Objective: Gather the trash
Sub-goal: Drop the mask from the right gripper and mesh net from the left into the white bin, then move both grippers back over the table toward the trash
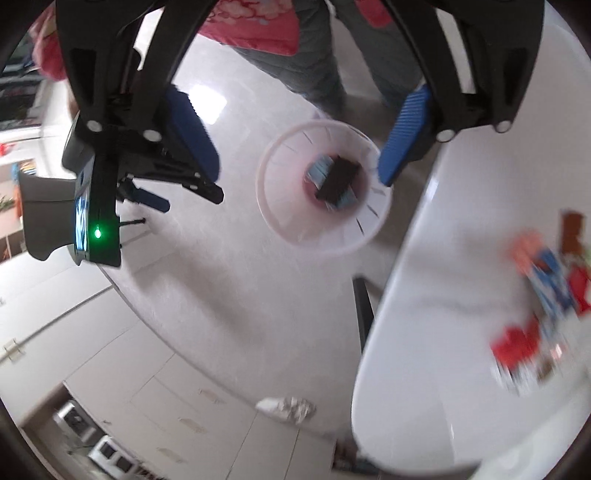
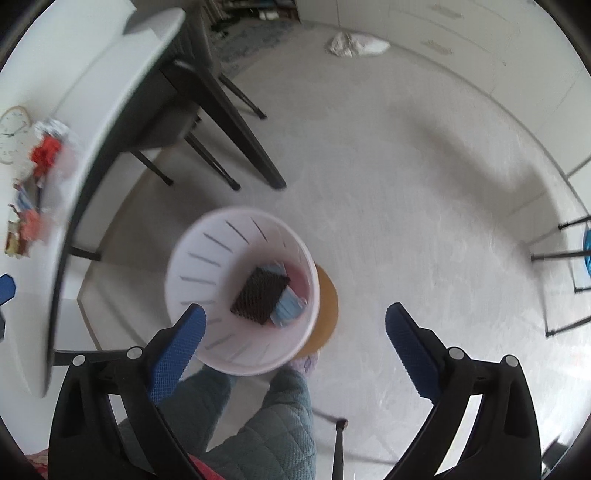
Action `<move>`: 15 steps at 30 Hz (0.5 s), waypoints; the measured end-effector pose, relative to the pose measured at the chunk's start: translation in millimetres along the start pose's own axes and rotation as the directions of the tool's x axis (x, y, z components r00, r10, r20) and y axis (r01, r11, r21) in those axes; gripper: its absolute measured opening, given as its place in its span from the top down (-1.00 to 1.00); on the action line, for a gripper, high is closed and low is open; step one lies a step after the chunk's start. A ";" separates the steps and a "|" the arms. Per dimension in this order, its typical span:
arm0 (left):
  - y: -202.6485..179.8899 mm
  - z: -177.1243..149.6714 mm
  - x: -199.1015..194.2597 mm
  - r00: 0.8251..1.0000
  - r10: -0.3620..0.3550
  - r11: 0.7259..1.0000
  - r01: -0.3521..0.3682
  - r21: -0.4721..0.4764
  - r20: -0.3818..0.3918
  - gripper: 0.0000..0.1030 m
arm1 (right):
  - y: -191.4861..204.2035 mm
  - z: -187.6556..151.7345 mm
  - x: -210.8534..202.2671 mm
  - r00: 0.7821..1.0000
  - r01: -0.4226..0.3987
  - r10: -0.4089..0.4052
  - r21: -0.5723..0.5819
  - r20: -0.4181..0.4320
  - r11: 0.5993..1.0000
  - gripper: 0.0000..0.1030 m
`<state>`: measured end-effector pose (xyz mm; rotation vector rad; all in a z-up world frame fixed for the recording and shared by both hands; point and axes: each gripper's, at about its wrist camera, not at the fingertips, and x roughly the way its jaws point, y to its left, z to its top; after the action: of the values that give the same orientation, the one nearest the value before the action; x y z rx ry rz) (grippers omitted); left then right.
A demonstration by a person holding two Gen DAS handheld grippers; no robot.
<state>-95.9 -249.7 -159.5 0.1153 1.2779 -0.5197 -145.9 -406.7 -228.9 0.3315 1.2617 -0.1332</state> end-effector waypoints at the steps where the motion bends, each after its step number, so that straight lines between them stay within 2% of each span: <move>1: -0.8 2.1 -11.6 0.999 0.013 1.000 -0.013 0.020 0.033 -0.76 | 2.8 4.0 -6.0 1.000 -0.001 0.001 -0.009 0.014 1.000 -0.93; 6: 7.9 12.2 -48.3 0.991 0.051 0.998 -0.057 0.041 0.126 -0.85 | 31.5 29.3 -31.9 0.997 -0.009 0.014 -0.068 0.078 0.998 -0.95; 15: 66.0 18.2 -96.2 0.970 0.083 0.995 -0.068 -0.074 0.230 -0.85 | 90.6 65.8 -57.7 0.986 -0.021 0.045 -0.149 0.160 0.989 -0.95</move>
<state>-69.8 -168.8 -77.5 0.0459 1.0560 -0.4117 -78.2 -346.8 -141.3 0.2096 1.0963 -0.0370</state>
